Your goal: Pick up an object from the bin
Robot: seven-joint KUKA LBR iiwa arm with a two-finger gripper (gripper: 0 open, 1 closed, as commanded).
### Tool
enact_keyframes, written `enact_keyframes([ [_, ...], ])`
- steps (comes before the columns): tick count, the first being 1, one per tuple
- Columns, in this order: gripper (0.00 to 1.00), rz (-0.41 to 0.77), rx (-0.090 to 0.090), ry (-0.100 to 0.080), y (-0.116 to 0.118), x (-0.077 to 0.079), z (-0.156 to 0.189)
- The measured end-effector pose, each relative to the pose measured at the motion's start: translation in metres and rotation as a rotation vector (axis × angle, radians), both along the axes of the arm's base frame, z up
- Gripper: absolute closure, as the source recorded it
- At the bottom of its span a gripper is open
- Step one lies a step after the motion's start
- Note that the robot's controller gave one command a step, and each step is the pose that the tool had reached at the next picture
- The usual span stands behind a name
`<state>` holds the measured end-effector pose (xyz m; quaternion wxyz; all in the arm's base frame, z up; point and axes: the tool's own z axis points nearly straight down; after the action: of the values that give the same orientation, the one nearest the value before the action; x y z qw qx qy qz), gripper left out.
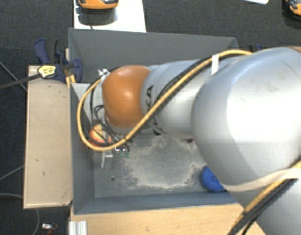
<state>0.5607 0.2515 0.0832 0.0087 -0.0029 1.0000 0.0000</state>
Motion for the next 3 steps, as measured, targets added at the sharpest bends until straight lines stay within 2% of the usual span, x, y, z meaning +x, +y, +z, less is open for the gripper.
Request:
enact_keyframes([
  [1, 0.0, -0.001, 0.005, 0.003, -0.006, -0.014, 0.013],
  [2, 0.0, -0.124, 0.008, -0.015, 0.002, 0.023, 0.02],
  [3, 0.0, -0.218, 0.019, -0.029, 0.002, 0.029, -0.001],
])
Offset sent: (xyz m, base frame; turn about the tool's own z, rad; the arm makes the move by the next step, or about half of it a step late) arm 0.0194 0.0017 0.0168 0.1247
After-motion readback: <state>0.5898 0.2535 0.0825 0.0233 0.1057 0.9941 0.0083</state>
